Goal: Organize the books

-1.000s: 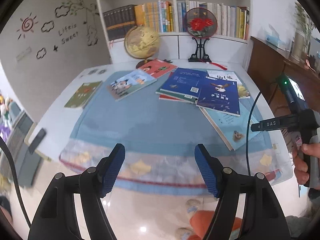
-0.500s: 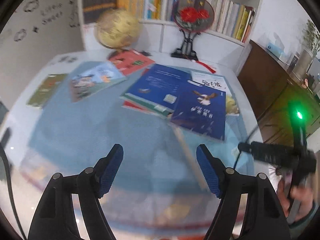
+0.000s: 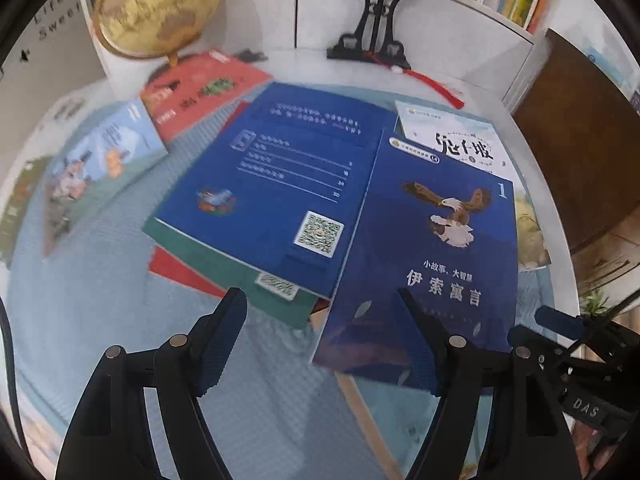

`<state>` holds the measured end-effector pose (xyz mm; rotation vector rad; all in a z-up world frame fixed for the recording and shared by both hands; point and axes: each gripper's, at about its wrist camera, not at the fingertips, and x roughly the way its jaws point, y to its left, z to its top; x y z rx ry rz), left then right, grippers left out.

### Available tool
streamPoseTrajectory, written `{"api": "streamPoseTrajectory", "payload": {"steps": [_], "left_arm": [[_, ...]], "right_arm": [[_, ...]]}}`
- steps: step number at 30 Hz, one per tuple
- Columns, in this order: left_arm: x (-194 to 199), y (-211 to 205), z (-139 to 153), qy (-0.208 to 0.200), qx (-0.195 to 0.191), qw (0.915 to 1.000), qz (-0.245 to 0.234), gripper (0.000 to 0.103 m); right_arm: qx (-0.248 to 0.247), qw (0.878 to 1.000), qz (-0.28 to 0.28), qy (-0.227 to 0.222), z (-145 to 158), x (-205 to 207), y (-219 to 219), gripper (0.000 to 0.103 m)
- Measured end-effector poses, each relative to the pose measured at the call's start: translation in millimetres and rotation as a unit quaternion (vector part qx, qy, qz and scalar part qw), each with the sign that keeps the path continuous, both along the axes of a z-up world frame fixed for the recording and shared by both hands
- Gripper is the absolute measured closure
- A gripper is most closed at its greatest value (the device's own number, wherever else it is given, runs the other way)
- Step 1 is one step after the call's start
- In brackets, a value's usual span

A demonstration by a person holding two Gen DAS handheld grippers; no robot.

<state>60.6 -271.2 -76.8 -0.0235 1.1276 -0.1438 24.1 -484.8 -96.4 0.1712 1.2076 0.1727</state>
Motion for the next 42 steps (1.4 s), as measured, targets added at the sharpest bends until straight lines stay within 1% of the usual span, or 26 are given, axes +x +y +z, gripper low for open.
{"api": "streamPoseTrajectory", "payload": {"steps": [1, 4, 7, 8, 9, 10, 11, 14, 18, 20, 21, 24, 26, 27, 28, 29, 30, 31, 34, 36, 38, 40, 42], "left_arm": [[2.7, 0.1, -4.2, 0.004, -0.01, 0.9999, -0.002, 0.031], [7.0, -3.2, -18.3, 0.014, -0.022, 0.9996, -0.013, 0.031], [4.8, -7.4, -29.1, 0.033, -0.037, 0.9983, -0.029, 0.032], [2.5, -8.1, -30.3, 0.034, -0.045, 0.9978, -0.035, 0.032], [-1.3, -8.5, -28.7, 0.028, -0.052, 0.9974, -0.041, 0.034], [-4.6, -8.5, -28.1, 0.033, -0.067, 0.9961, -0.048, 0.038], [-8.1, -8.2, -27.6, 0.038, -0.079, 0.9949, -0.05, 0.039], [-26.7, -2.5, -22.4, 0.038, -0.078, 0.9946, -0.058, 0.039], [-60.8, 19.4, -13.7, 0.038, -0.106, 0.9916, -0.064, 0.039], [-71.9, 32.1, -16.8, 0.045, -0.12, 0.9901, -0.056, 0.04], [-73.5, 37.2, -19.6, 0.046, -0.124, 0.9902, -0.046, 0.04], [-70.4, 52.8, -29.8, 0.039, -0.11, 0.993, 0.014, 0.041], [-66.0, 62.6, -36.1, 0.036, -0.122, 0.9907, 0.047, 0.041], [-63.0, 63.9, -38.4, 0.037, -0.131, 0.9893, 0.053, 0.041], [-61.8, 64.4, -40.4, 0.037, -0.139, 0.9881, 0.055, 0.041], [-60.5, 63.2, -41.4, 0.036, -0.143, 0.9876, 0.054, 0.041], [-58.9, 60.1, -42.2, 0.034, -0.142, 0.9879, 0.052, 0.044], [-58.1, 57.3, -42.4, 0.034, -0.139, 0.9884, 0.05, 0.045], [-57.8, 48.5, -41.4, 0.03, -0.142, 0.9885, 0.044, 0.045], [-59.1, 43.8, -41.0, 0.031, -0.143, 0.9883, 0.043, 0.045], [-63.6, 42.2, -36.1, 0.021, -0.121, 0.9913, 0.047, 0.045], [-70.2, 48.0, -31.3, 0.017, -0.117, 0.9919, 0.046, 0.045], [-76.6, 58.1, -29.3, 0.018, -0.119, 0.9914, 0.051, 0.045]], "right_arm": [[-0.005, 1.0, -0.006, -0.001, -1.6, 4.1, -0.7, 0.049], [-0.014, 1.0, -0.013, 0.008, -11.3, 13.6, 0.5, 0.049], [-0.002, 1.0, -0.001, 0.018, -18.6, 25.0, 8.8, 0.049], [-0.01, 1.0, 0.003, 0.021, -18.0, 28.7, 13.3, 0.048], [-0.018, 1.0, 0.006, 0.022, -16.7, 30.5, 16.4, 0.048], [-0.023, 0.999, 0.011, 0.025, -16.1, 31.2, 18.8, 0.048], [-0.022, 0.999, 0.021, 0.028, -14.9, 31.2, 22.0, 0.048], [-0.03, 0.999, 0.041, 0.02, -13.4, 24.8, 31.3, 0.047], [-0.043, 0.996, 0.084, 0.003, -14.3, 16.7, 51.7, 0.047], [-0.044, 0.993, 0.111, -0.008, -15.4, 13.2, 61.1, 0.047], [-0.044, 0.992, 0.119, -0.014, -15.7, 10.3, 63.8, 0.047], [-0.042, 0.994, 0.103, -0.018, -17.6, 2.4, 59.9, 0.047], [-0.041, 0.995, 0.094, -0.019, -17.3, -4.3, 57.6, 0.048], [-0.045, 0.994, 0.093, -0.021, -16.8, -8.7, 57.1, 0.048], [-0.053, 0.994, 0.094, -0.026, -16.0, -14.5, 57.6, 0.049], [-0.061, 0.993, 0.095, -0.031, -14.6, -18.6, 59.0, 0.052], [-0.064, 0.992, 0.104, -0.037, -12.7, -24.5, 61.5, 0.061], [-0.063, 0.991, 0.11, -0.039, -11.3, -28.0, 62.6, 0.063], [-0.075, 0.989, 0.123, -0.04, -12.7, -32.3, 71.7, 0.062], [-0.056, 0.99, 0.126, -0.034, -12.8, -32.5, 75.0, 0.061], [-0.05, 0.99, 0.131, -0.033, -13.0, -30.6, 81.3, 0.061], [-0.058, 0.987, 0.142, -0.037, -13.6, -29.2, 90.1, 0.061], [-0.054, 0.986, 0.156, -0.039, -14.6, -28.0, 98.0, 0.06]]}}
